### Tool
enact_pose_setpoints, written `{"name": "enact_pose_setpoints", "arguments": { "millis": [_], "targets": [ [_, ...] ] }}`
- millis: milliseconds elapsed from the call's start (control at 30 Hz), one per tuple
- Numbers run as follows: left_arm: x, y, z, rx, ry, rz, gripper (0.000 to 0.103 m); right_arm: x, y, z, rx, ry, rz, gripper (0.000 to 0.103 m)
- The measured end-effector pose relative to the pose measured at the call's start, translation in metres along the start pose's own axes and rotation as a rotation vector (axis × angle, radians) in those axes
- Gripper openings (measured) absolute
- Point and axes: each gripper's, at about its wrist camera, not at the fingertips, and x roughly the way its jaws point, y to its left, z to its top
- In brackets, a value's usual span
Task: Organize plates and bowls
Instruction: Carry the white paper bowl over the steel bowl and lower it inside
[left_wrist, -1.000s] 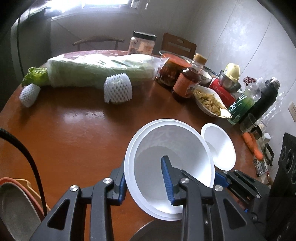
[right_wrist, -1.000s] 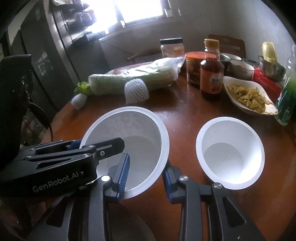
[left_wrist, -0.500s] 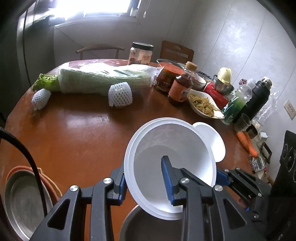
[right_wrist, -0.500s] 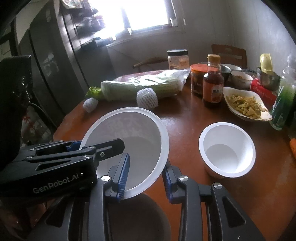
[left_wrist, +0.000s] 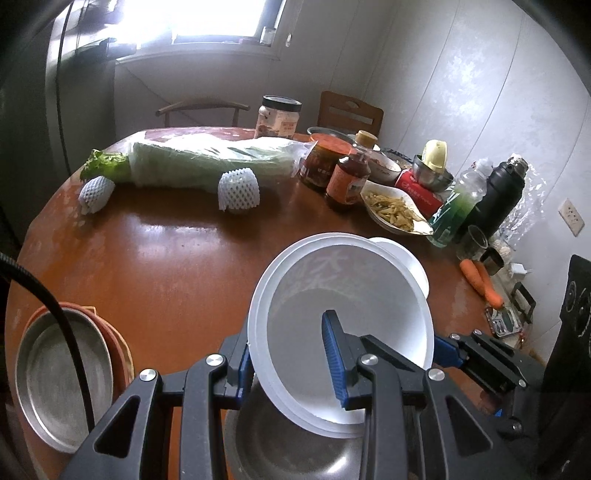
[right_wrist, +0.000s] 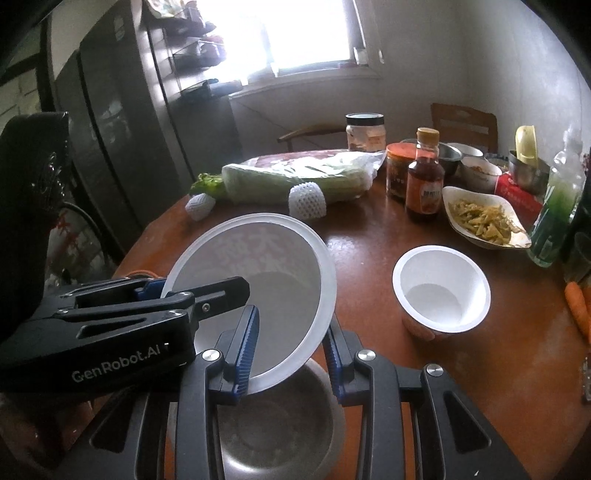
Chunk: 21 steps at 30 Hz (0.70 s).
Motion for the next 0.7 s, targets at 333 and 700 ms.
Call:
{"name": "enact_pose_setpoints", "arguments": {
  "millis": [333, 700],
  "targets": [
    [-0.007, -0.008, -0.022, 0.013, 0.007, 0.022, 0.034, -0.014, 0.001, -0.02, -0.002, 0.011, 0.035, 0.035],
    [0.006, -0.005, -0.053, 0.004, 0.071, 0.04, 0.034, -0.008, -0.001, -0.05, -0.004, 0.073, 0.052, 0.035]
  ]
}}
